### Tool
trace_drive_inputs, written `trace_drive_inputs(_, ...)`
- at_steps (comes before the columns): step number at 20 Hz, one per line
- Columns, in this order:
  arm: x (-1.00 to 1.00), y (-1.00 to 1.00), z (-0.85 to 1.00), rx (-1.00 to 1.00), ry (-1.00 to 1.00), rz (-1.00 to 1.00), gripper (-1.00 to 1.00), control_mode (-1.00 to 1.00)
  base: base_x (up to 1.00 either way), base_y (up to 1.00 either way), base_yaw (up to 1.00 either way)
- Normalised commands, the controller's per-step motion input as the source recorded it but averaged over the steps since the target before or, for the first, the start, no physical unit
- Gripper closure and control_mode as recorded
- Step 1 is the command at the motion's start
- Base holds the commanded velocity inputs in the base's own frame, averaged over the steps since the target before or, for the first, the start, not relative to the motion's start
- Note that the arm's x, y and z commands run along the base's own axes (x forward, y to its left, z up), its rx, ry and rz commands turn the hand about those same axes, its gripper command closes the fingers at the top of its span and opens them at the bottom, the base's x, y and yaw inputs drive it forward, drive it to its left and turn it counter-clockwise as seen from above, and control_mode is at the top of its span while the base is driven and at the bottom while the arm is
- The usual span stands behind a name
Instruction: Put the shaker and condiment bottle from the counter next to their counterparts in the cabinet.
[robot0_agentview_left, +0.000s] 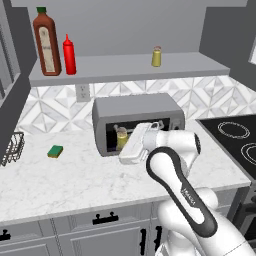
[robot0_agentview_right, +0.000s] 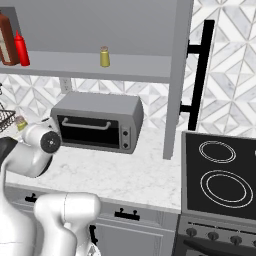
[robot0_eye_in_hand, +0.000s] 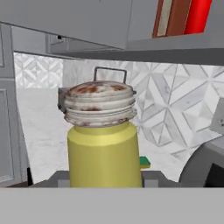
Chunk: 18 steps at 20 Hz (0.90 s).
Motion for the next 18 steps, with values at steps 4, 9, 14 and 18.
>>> trace_drive_inputs(4, 0.00, -0.34, 0.60, 0.02, -0.06, -0.15, 1.00, -1.00, 0.00, 0.00, 0.00)
trace_drive_inputs(9, 0.00, -0.31, 0.61, 0.00, -0.05, -0.14, 1.00, -1.00, 0.00, 0.00, 0.00)
trace_drive_inputs(14, 0.00, -0.34, 0.59, 0.02, -0.03, -0.14, 1.00, -1.00, 0.00, 0.00, 0.00)
trace_drive_inputs(18, 0.00, -0.36, 0.57, 0.03, -0.02, -0.14, 1.00, -1.00, 0.00, 0.00, 0.00)
